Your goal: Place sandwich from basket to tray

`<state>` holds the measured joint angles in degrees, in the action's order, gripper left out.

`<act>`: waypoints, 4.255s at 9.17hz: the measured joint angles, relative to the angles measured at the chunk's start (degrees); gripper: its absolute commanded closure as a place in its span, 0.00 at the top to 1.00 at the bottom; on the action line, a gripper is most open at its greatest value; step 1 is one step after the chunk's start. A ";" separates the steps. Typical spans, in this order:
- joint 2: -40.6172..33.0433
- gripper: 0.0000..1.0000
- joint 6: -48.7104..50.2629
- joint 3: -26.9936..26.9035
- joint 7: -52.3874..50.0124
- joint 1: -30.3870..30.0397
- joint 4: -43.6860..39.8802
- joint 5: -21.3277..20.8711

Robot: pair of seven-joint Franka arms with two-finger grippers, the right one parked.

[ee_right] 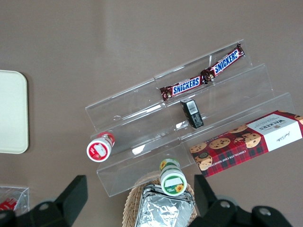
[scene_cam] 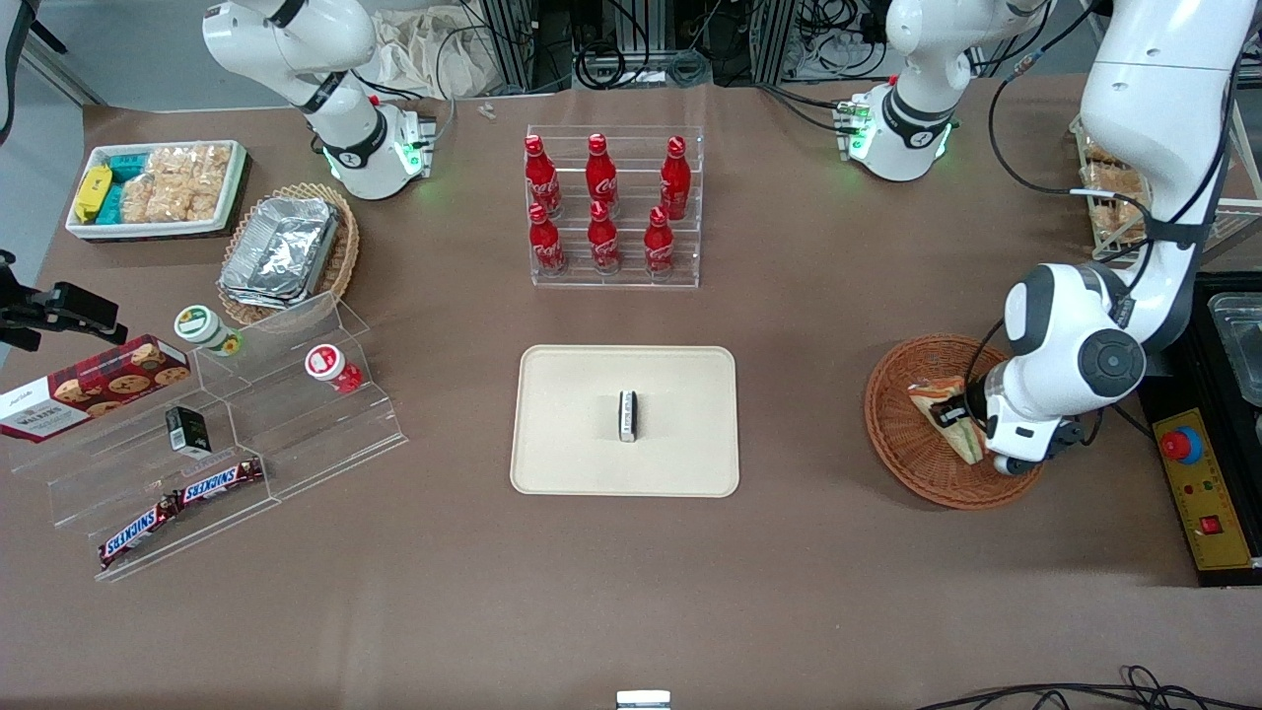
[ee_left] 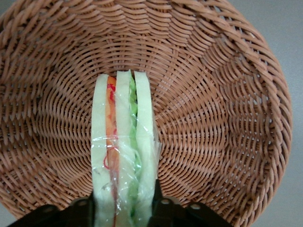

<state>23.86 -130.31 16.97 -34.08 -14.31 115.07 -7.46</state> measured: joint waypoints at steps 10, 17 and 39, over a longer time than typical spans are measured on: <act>-10.59 0.00 43.20 8.00 7.09 0.84 -30.11 2.61; 8.42 0.00 24.49 11.50 5.92 25.46 -26.94 -3.02; -15.49 1.00 40.25 7.78 26.57 1.05 -31.69 0.45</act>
<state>8.36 -90.05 24.75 -7.51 -13.25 83.38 -7.01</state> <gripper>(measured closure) 0.000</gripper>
